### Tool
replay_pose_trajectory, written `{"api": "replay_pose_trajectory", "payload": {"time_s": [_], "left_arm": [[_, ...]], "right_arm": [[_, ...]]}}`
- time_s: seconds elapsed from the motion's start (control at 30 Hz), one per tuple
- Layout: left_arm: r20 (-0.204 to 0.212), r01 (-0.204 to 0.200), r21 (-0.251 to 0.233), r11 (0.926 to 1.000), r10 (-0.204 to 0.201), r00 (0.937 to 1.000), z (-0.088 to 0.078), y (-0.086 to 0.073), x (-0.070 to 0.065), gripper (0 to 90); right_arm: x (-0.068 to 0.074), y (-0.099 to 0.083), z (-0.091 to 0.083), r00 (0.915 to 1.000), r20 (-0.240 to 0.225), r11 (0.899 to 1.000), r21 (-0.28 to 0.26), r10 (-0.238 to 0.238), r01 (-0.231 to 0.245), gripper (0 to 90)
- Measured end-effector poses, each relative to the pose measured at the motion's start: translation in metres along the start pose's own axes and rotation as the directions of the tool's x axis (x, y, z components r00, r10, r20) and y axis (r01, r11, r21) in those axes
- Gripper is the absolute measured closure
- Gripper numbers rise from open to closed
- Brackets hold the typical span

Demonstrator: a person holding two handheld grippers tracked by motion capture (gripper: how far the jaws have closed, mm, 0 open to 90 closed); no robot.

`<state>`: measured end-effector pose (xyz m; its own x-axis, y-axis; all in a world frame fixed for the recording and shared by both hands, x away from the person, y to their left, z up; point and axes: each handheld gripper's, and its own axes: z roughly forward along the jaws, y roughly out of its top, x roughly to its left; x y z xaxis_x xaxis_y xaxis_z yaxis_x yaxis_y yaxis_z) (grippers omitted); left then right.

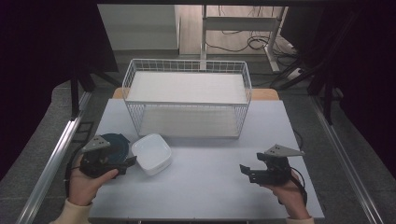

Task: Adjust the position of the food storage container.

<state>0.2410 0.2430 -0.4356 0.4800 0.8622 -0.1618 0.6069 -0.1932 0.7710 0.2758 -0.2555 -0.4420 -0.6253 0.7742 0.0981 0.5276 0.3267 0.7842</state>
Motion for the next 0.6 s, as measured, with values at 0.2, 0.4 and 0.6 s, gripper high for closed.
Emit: {"api": "replay_pose_trajectory", "payload": {"time_s": [0.2, 0.4, 0.6], "left_arm": [[0.006, -0.004, 0.008, 1.0, 0.004, 1.0, 0.0034, -0.0015, -0.0012, 18.9], [0.01, -0.006, 0.01, 0.9999, 0.006, 0.9999, 0.0046, -0.0011, -0.0001, 18.9], [0.022, -0.012, 0.002, 0.9999, 0.012, 0.9997, 0.0079, 0.0055, -0.0027, 18.8]], "right_arm": [[-0.0011, -0.0015, 0.0024, 0.9998, 0.01, 1.0, 0.013, 0.015, -0.015, 17.6], [0.0021, -0.002, 0.0039, 0.9998, 0.019, 1.0, 0.021, 0.005, -0.005, 17.6], [0.0019, -0.0059, 0.0011, 0.9997, 0.022, 1.0, 0.025, 0.006, -0.006, 17.6]]}}
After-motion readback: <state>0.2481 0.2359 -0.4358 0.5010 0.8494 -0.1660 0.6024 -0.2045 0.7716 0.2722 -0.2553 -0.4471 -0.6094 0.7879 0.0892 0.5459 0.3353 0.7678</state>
